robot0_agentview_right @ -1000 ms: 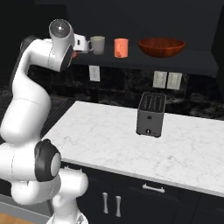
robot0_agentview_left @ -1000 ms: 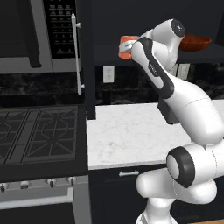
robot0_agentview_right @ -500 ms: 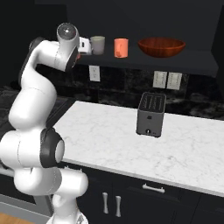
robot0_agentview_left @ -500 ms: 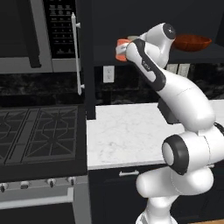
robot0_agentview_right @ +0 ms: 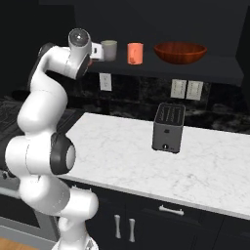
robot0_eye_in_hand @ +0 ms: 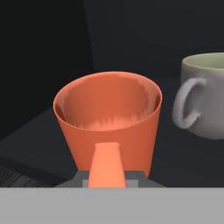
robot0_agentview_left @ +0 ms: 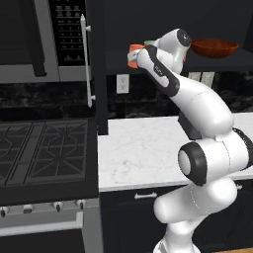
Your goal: Gather all objects into one cabinet and sort the glasses and bowls to opposite sides.
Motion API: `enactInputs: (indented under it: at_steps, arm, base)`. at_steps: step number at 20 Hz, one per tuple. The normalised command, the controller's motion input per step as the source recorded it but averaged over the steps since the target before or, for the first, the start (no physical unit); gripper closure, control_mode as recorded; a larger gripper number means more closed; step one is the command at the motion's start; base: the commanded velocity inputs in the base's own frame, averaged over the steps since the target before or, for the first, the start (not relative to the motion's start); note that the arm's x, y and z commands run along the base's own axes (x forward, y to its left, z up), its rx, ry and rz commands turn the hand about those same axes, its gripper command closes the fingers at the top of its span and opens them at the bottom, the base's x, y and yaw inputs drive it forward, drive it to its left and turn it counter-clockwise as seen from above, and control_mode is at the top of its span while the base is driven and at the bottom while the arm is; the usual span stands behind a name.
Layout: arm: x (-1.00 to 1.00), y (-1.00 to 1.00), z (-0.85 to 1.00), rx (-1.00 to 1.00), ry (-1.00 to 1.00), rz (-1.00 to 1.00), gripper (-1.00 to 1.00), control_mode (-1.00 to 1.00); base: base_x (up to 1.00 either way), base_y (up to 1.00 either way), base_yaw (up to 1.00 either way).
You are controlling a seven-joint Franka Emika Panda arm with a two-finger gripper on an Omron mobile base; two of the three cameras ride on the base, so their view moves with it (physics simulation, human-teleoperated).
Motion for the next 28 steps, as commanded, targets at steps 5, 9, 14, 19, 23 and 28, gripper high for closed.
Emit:
enactInputs:
  at_steps: [5, 9, 14, 19, 23, 28]
  arm:
    - [0.43, 0.11, -0.08, 0.00, 0.01, 0.00, 1.00, -1.00]
    - [0.40, 0.14, -0.24, -0.01, 0.01, 0.00, 1.00, -1.00]
    - [0.37, 0.03, -0.31, 0.00, 0.02, 0.01, 1.00, -1.00]
    - [0.30, 0.18, -0.36, 0.00, 0.00, 0.00, -1.00, -1.00]
    - [0.07, 0.03, -0.26, 0.00, 0.00, 0.00, -1.00, -1.00]
    - [-0.08, 0.02, -0.08, 0.00, -0.01, 0.00, -1.00, -1.00]
  base:
    - [0.00, 0.00, 0.00]
    - [0.00, 0.00, 0.00]
    - [0.00, 0.00, 0.00]
    - [0.00, 0.00, 0.00]
    - [0.00, 0.00, 0.00]
    - [0.00, 0.00, 0.00]
